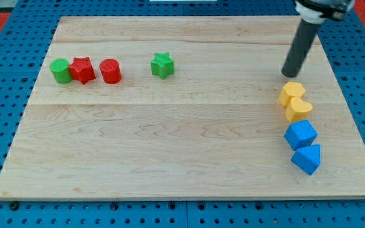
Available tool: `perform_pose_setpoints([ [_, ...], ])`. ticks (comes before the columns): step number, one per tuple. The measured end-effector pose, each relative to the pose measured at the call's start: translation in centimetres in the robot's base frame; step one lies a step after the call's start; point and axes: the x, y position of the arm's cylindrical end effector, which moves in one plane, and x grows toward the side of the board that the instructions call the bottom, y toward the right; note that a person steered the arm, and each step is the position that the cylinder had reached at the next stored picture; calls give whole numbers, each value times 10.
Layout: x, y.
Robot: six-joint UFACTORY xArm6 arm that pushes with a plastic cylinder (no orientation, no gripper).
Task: Push the green star above the hexagon
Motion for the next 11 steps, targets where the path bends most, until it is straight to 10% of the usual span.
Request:
perform_pose_setpoints([
  [2,-30,1],
  [4,-94,-211],
  [6,-20,-287],
  [8,13,-116],
  [11,-55,-172],
])
